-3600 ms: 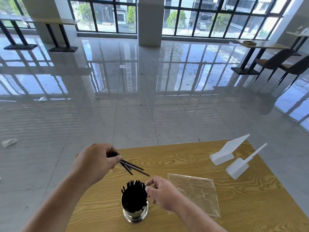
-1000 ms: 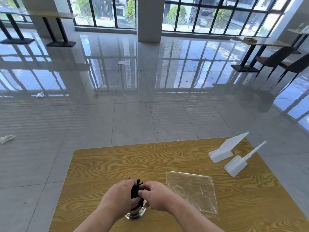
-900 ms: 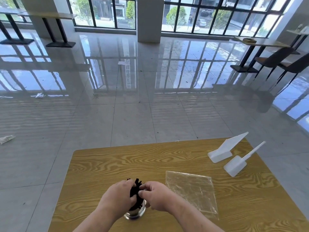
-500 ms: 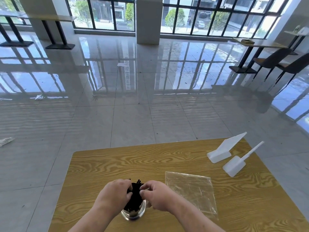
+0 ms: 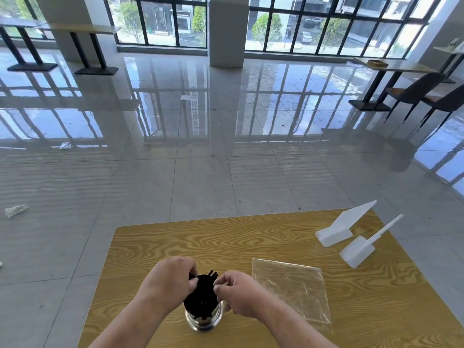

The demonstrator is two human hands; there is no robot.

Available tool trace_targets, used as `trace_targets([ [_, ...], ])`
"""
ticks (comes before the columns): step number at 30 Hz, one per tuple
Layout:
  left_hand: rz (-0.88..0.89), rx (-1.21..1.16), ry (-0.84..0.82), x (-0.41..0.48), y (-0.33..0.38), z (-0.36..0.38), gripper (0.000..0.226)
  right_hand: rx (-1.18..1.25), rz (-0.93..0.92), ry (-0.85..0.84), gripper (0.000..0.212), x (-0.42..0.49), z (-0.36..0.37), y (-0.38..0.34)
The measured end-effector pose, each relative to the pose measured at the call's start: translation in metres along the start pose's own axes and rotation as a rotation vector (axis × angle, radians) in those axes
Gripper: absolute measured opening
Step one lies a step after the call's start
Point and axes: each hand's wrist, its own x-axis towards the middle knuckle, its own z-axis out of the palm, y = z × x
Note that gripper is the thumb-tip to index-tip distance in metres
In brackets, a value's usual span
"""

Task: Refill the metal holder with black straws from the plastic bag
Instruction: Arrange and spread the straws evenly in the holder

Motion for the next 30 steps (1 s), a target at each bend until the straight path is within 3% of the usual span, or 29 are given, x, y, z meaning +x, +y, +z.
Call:
trace_targets([
  [30,-0.066,-0.166,0.144,-0.004,-0.007,-0.088,0.017,0.011,0.034,0.023,0.014,0.000,-0.007,0.003],
])
